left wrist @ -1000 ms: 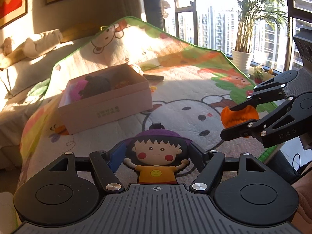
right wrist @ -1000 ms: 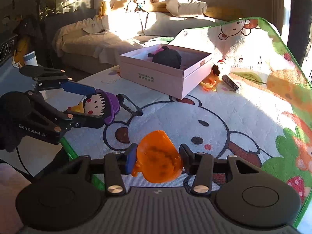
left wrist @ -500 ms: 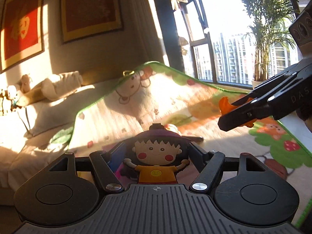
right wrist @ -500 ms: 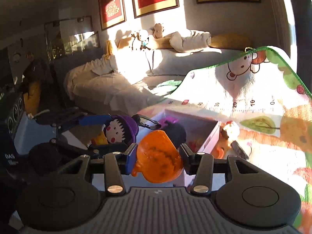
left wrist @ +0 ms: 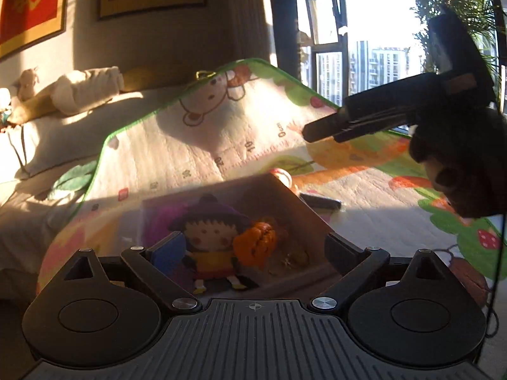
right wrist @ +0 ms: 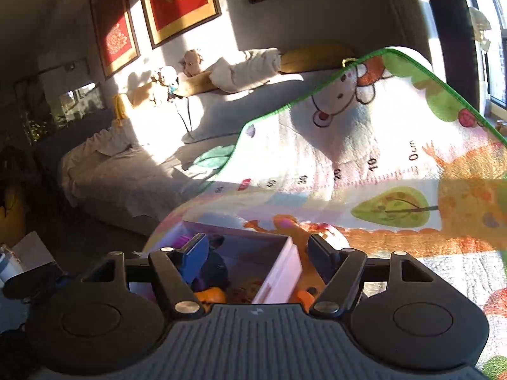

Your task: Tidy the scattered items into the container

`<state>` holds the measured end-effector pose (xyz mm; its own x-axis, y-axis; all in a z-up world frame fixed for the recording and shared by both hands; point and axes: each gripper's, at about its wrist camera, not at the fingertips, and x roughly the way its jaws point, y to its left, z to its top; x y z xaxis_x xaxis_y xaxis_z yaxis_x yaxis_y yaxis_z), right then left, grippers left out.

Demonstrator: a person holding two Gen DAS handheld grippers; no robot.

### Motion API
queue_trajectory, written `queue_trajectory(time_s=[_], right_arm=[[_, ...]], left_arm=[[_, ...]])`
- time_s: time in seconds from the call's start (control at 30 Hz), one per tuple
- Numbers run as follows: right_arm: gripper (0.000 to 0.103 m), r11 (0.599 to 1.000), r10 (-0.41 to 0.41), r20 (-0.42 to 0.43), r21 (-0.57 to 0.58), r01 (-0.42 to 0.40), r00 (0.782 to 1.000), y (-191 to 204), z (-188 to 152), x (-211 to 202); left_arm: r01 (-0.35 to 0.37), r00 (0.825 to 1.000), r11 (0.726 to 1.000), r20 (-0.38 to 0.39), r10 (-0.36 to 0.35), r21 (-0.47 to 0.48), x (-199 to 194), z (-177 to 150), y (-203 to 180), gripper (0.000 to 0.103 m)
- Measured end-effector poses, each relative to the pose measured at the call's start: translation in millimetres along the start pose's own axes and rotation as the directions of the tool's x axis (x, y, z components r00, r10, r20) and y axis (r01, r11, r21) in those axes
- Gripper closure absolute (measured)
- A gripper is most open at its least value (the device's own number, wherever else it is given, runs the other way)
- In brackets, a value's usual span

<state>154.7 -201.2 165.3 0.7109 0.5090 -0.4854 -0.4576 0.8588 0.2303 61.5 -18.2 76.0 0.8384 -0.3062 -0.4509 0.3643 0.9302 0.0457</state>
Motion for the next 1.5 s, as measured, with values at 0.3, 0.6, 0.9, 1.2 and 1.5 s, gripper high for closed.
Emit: queue_trajectory(time_s=[0.3,0.6,0.9,1.2,1.5], right_arm=[[0.033,0.98,-0.165,-0.068,-0.123,0.155,0.984,-30.5,-24.9,48.5],[0.034,0.992,-0.1,-0.113,0.062,0.108,0.988,-58.1,9.5,124.8],[0.047,0.961,-0.057,-0.221,0.254,0.114,0.974,-82.4,7.8,162.9],[0.048,0.977,-0.028,-0.111,0.209,0.051,0.993,-83.9,-4.6,52.5],[0.05,0.977,0.014,-0.132,-0.21,-0.041,0.991,-8.7,-87.1,-65.7]], left_arm=[[0.057,0.996,0.989,-0.063,-0.067,-0.139,-1.4,-25.1,-19.5,0.002],[0.087,0.994,0.984,-0.052,-0.096,-0.153,-8.3,-23.6,-22.6,0.001],[0.087,0.992,0.979,-0.074,-0.102,-0.184,-1.0,-27.7,-21.3,0.0],[0.102,0.989,0.977,-0.09,-0.121,-0.189,-5.8,-33.4,-34.4,0.0],[0.179,0.968,0.979,-0.161,-0.192,-0.096,3.4,-42.8,-80.2,0.0]])
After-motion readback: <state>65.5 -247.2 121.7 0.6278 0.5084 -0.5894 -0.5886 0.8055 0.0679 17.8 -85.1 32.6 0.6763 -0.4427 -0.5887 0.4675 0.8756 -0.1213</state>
